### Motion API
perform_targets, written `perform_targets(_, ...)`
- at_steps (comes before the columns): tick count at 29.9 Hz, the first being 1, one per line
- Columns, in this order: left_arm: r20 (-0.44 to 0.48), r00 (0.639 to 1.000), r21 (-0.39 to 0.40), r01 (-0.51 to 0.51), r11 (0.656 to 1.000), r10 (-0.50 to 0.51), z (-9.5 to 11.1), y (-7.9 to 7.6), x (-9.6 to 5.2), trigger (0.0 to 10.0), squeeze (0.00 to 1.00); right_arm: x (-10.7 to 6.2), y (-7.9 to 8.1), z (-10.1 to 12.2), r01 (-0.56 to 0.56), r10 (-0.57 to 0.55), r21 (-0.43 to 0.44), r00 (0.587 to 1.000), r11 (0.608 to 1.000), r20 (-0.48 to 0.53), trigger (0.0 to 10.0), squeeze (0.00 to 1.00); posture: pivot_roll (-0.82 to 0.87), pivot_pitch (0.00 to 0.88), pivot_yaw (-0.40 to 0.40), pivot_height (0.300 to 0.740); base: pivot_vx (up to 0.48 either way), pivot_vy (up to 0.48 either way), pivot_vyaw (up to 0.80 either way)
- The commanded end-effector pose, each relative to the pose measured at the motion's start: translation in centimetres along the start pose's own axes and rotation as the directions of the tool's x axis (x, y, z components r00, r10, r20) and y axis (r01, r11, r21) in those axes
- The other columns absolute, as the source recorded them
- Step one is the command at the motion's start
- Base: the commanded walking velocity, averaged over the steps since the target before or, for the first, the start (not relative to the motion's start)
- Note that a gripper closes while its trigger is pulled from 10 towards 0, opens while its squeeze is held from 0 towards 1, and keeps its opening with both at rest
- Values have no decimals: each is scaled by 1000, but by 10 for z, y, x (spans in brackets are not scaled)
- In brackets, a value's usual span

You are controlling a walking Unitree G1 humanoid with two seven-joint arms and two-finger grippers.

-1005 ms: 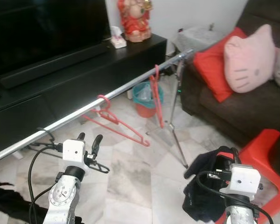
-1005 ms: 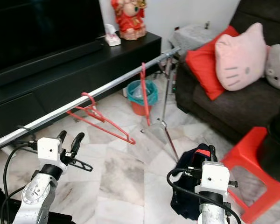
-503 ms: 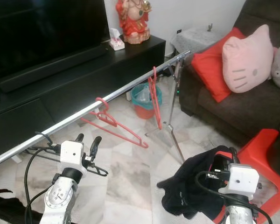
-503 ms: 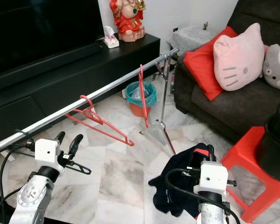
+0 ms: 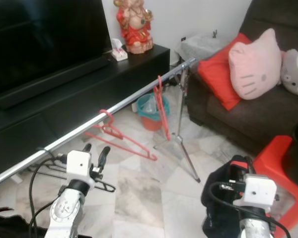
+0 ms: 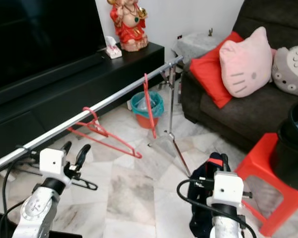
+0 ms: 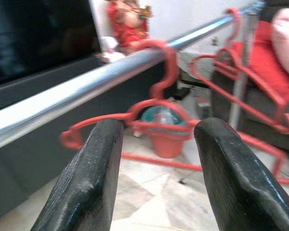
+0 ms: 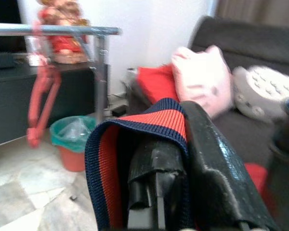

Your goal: Hang hanger

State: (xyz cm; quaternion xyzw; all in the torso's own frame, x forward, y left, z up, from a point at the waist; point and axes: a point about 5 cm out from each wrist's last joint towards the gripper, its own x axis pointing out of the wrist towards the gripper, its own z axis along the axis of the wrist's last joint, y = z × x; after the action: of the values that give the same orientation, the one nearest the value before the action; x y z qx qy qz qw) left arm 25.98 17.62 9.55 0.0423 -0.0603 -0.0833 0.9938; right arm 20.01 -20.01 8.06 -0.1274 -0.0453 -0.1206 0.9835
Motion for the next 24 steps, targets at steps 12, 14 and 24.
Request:
perform_targets(12, -53, 994, 28, -96, 995, 97, -9, 21, -3, 10000, 0, 18, 16, 2, -99, 98, 32, 995, 995, 30, 10000, 0, 1, 0, 19, 740, 0, 0, 220)
perform_targets(14, -53, 994, 30, -98, 995, 99, -9, 21, -3, 10000, 0, 20, 17, 1, -102, 101, 32, 994, 994, 29, 10000, 0, 1, 0, 19, 740, 0, 0, 0)
perform_targets(24, -127, 992, 47, -11, 999, 17, -15, 18, 5, 10000, 0, 24, 13, -3, -80, 79, 32, 996, 996, 30, 10000, 0, -12, 0, 73, 740, 0, 0, 0)
